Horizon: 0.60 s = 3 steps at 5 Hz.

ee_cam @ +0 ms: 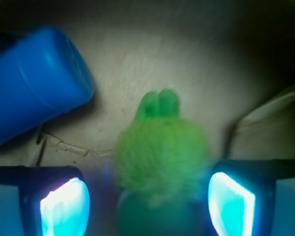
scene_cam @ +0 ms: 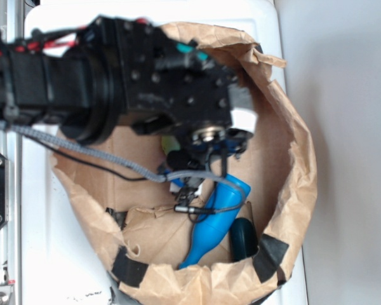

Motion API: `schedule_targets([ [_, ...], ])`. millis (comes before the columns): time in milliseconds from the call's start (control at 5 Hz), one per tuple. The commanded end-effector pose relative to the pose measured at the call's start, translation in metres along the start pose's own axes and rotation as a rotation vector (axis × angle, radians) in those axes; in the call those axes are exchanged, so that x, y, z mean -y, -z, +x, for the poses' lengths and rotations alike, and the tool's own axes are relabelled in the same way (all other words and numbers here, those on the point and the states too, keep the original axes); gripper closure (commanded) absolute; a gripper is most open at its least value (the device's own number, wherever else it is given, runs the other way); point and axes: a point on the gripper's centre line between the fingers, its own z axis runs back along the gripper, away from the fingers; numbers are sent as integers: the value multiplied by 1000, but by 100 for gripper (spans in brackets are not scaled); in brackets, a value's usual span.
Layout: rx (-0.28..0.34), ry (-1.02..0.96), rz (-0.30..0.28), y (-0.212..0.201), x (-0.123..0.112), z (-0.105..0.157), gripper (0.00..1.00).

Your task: Grab the green animal.

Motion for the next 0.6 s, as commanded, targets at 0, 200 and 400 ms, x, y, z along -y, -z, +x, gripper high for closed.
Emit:
schedule_targets([
  [0,65,23,38,16,14,2,30],
  [200,70,4,54,20,13,5,100],
  [400,74,0,59,13,16,6,100],
])
